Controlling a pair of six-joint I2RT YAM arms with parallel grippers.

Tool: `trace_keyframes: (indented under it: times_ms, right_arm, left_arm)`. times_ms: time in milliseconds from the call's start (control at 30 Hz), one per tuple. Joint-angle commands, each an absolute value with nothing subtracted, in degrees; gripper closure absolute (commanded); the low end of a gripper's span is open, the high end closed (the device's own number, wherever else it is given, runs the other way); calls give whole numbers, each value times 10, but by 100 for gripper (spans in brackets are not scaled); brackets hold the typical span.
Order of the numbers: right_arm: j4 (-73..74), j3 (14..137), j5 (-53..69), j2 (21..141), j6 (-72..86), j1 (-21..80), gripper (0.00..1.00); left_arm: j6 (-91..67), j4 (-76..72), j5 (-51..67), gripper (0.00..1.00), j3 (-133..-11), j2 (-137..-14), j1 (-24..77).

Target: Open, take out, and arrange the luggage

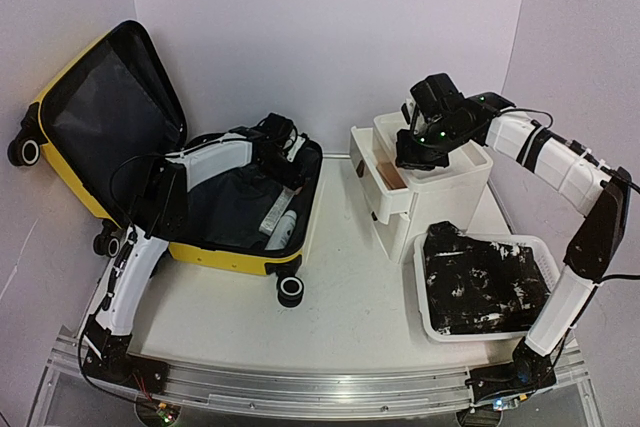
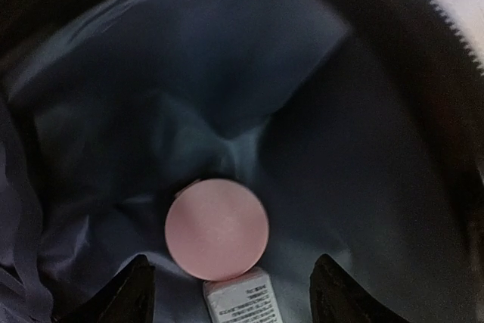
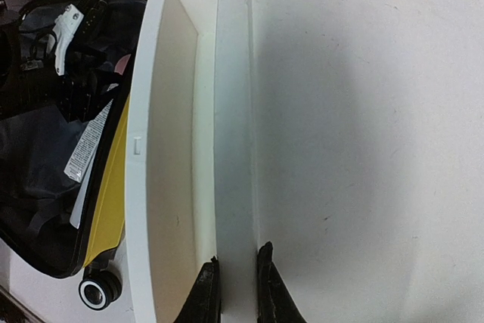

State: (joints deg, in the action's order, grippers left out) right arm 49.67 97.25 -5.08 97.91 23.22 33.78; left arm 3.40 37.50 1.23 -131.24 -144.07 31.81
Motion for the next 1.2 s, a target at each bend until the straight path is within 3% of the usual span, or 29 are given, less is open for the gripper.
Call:
trace_keyframes:
  times_ms: [0, 500, 933, 1167]
  right_arm:
    - [501, 1003, -25, 971, 245, 341, 100]
    - [502, 1008, -26, 973, 245, 341, 100]
    - [502, 1008, -26, 976, 244, 341, 100]
    - [502, 1008, -24, 981, 242, 341, 100]
  left_arm:
    - [116, 353, -38, 29, -1363, -1457, 330]
    - [170, 354, -96, 25, -1377, -1495, 339]
    - [167, 354, -93, 61, -1371, -1475, 339]
    - [135, 353, -82, 66, -1342, -1386, 338]
